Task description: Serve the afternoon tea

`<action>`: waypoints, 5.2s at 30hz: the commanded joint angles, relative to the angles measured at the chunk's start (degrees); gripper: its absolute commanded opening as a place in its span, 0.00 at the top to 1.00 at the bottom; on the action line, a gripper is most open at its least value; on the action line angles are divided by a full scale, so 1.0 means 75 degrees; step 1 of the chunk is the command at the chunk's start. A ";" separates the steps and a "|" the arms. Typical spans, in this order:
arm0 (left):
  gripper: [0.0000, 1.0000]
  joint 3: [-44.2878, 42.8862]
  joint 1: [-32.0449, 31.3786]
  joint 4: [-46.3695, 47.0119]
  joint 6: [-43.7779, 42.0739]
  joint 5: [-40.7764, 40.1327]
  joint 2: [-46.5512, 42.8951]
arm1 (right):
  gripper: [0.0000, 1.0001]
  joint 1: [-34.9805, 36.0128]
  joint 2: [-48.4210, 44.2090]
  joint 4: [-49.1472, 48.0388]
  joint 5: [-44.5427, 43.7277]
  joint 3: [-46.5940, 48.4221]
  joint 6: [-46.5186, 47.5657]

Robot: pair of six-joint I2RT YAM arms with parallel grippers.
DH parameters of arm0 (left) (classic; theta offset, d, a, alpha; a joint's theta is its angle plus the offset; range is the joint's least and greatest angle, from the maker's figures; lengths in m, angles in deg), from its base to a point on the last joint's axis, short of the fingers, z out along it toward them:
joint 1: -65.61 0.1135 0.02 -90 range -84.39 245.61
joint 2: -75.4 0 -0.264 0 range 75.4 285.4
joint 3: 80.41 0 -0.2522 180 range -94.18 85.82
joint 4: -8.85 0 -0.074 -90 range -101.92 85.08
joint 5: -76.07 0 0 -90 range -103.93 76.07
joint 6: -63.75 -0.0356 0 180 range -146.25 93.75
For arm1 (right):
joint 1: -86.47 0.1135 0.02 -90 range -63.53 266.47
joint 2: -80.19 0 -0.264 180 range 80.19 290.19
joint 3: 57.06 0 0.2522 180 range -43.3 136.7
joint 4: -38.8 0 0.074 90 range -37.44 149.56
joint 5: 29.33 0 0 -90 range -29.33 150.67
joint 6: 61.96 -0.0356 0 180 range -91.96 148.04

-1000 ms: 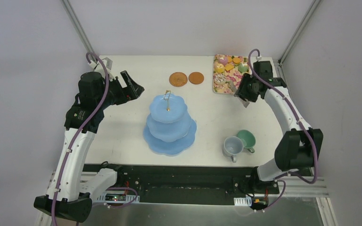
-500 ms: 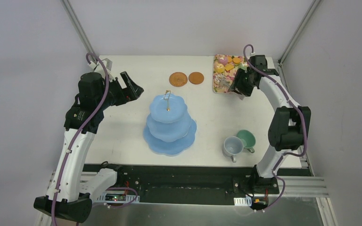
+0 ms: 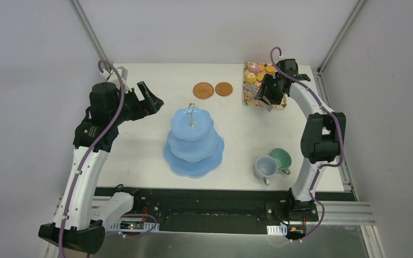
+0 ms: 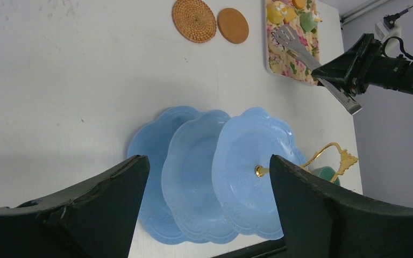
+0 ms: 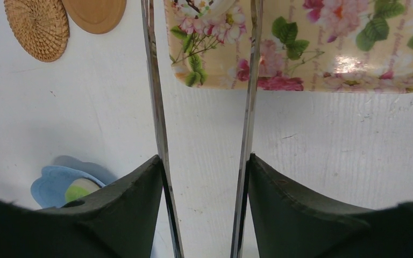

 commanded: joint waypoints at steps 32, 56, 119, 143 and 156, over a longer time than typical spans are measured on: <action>0.14 -0.0258 0.0048 0.0130 -0.0222 -0.0115 0.0013 | 0.56 0.0951 0.0920 0.1271 -0.2272 0.1843 0.1064; 0.14 0.0095 0.0042 0.0193 0.0003 0.0113 -0.0335 | 0.67 0.1115 -0.5184 0.1120 0.1705 -0.3337 0.0203; 0.15 -0.0346 0.0047 -0.0859 -0.0016 0.0321 -0.0552 | 0.61 0.9117 -0.3576 -0.4381 -0.4160 -0.5661 -0.1106; 0.15 -0.0108 0.0042 -0.0578 0.0082 0.0390 -0.0515 | 0.44 0.9193 -0.5376 -0.1870 -0.2758 -0.5830 -0.1596; 0.15 0.0272 0.0048 -0.0192 0.0258 0.0340 -0.0543 | 0.48 0.9172 -0.7441 0.2118 -0.3391 -0.5334 -0.3581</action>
